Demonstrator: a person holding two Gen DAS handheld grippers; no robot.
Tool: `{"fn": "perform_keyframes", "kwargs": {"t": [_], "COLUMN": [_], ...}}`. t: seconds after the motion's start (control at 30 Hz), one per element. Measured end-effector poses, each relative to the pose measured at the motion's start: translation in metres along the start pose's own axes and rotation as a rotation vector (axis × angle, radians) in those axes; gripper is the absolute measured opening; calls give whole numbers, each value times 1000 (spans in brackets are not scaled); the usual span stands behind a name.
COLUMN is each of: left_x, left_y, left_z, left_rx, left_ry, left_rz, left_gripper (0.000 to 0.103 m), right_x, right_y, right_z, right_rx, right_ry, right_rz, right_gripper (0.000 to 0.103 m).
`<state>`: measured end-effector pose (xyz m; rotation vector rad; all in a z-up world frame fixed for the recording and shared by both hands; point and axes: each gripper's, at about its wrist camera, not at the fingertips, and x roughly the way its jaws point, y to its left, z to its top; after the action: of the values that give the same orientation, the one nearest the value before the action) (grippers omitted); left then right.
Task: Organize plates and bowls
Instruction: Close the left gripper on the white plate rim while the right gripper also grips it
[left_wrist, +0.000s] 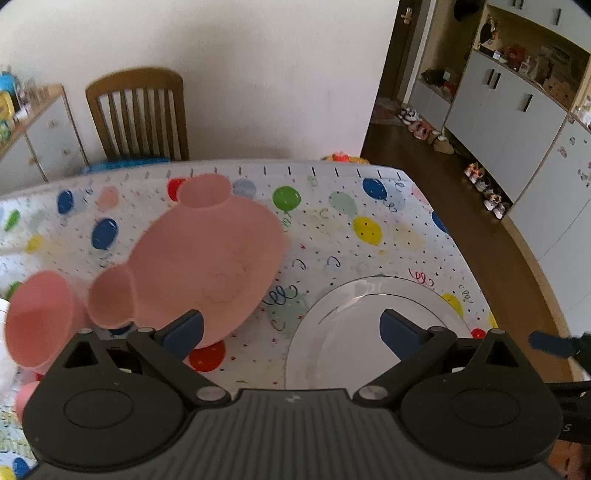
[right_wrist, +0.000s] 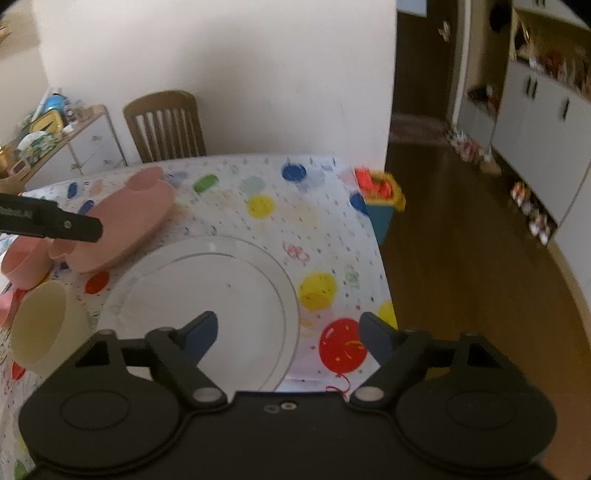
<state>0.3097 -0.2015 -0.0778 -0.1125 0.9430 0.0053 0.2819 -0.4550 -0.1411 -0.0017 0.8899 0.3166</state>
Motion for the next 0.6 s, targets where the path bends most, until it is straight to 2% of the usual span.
{"fn": "perform_keyframes", "kwargs": {"t": [0.07,0.17,0.33,0.4,0.5,0.6], "left_x": [11,26,44,52,60,65], "left_y": [-1,-1,2,6,10,12], "left_z": [1,1,-1,-2,-2,-2], "left_rx": [-1,-2,-6,-27,-44,-56], "left_ry": [34,79,137,168,197,216], "left_rz": [-9,-24,-14,-26,-46,-52], "left_gripper": [101,92,90,77,65,57], "right_x": [9,23,36,40,44,48], "right_y": [-6,-13,-24,-27,-30,-35], "right_z": [0,-1,-2,-3,-4,-5], "right_rx": [30,76,167,184,219,258], "right_ry": [37,95,162,178,203,221], "right_rz": [22,43,88,100,124,154], "right_gripper": [77,66,54,48,38,33]}}
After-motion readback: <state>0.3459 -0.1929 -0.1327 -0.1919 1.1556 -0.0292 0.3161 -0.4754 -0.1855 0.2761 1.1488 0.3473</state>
